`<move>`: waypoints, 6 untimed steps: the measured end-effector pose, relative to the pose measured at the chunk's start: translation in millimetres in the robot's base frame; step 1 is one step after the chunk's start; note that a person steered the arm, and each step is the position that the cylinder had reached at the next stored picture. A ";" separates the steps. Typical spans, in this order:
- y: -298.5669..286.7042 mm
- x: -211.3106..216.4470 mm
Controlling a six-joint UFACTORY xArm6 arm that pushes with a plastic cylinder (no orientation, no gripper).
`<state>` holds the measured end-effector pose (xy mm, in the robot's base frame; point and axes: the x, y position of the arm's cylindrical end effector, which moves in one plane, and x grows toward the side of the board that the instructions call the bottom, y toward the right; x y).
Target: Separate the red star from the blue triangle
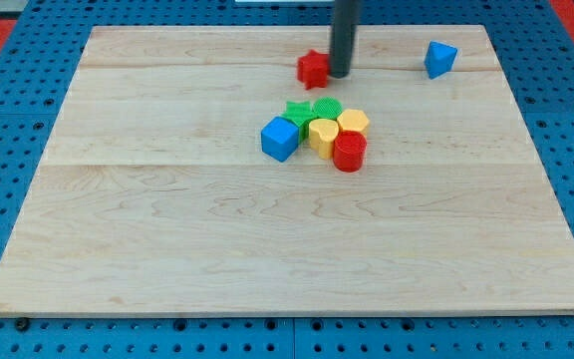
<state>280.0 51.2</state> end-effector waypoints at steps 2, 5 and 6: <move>-62.4 -3.6; -131.3 15.9; -108.4 37.3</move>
